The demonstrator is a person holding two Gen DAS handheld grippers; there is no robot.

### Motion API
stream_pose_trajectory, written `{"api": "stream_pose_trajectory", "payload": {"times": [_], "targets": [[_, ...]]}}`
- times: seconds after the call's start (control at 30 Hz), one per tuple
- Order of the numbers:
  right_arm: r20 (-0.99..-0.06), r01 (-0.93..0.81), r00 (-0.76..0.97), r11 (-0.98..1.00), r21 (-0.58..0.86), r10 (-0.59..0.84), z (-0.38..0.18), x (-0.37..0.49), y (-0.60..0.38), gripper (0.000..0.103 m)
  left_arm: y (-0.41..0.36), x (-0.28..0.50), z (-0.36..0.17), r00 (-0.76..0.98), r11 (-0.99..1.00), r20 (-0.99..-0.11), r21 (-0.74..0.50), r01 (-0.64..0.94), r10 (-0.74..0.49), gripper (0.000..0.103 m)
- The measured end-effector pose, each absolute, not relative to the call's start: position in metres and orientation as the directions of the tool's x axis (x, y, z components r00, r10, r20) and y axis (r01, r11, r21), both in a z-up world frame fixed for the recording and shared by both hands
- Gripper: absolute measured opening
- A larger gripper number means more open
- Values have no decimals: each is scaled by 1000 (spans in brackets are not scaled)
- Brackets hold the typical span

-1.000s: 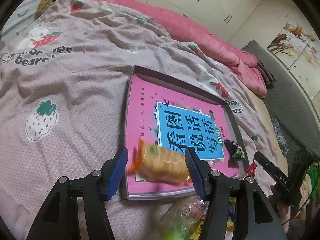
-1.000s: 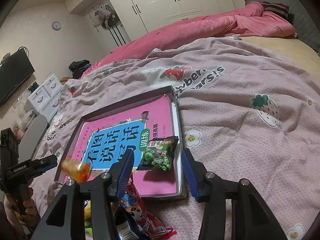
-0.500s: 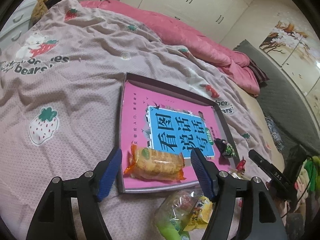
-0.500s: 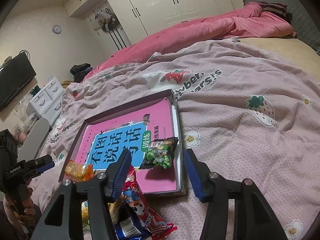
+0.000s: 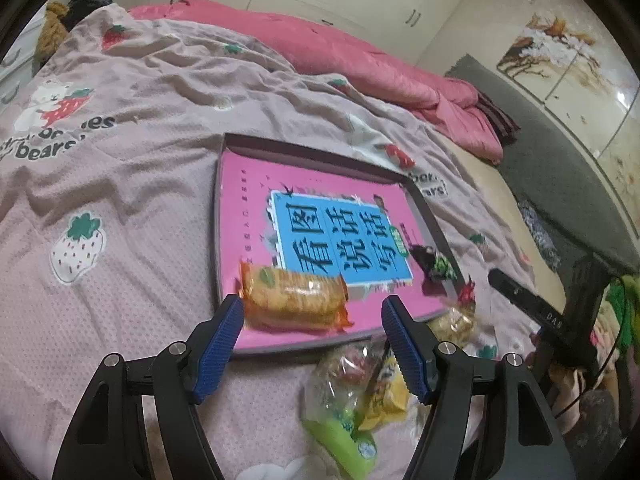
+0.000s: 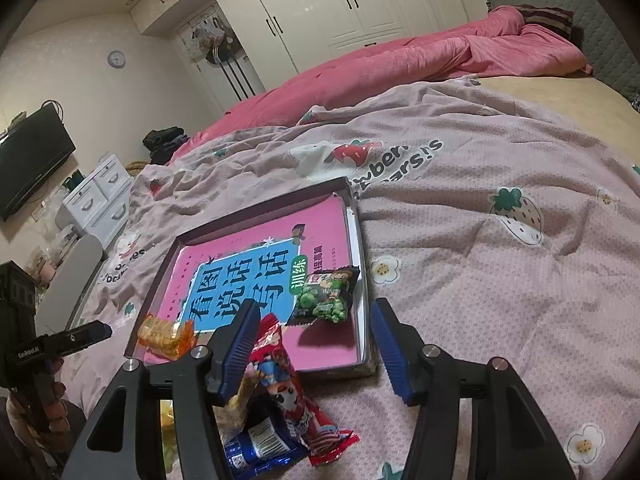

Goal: Organize snacks
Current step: 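Lower the cracker pack into the tray and open the left tool, then grasp the red-and-white stick snack with the right tool while the left tool reaches the clear candy bag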

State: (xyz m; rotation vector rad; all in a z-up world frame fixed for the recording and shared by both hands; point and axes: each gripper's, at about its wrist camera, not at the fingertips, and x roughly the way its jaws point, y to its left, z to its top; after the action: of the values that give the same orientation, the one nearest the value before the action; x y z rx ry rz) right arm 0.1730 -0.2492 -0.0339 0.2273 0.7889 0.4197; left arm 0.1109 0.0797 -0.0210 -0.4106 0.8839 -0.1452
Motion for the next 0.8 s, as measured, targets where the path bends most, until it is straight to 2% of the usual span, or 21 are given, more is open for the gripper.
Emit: {"api": "stream_pose_trajectory", "payload": {"times": [0.5,0.8], "targets": [[-651,-292,623,901,319,433,-30,151,-245,57,57,104,-29,572,922,-754,-388,11,-324,73],[-711,-324,614,931,170,344,-36,133,-230,57,53,103,-36,543,919,-769,-394,15,-338,73]]}}
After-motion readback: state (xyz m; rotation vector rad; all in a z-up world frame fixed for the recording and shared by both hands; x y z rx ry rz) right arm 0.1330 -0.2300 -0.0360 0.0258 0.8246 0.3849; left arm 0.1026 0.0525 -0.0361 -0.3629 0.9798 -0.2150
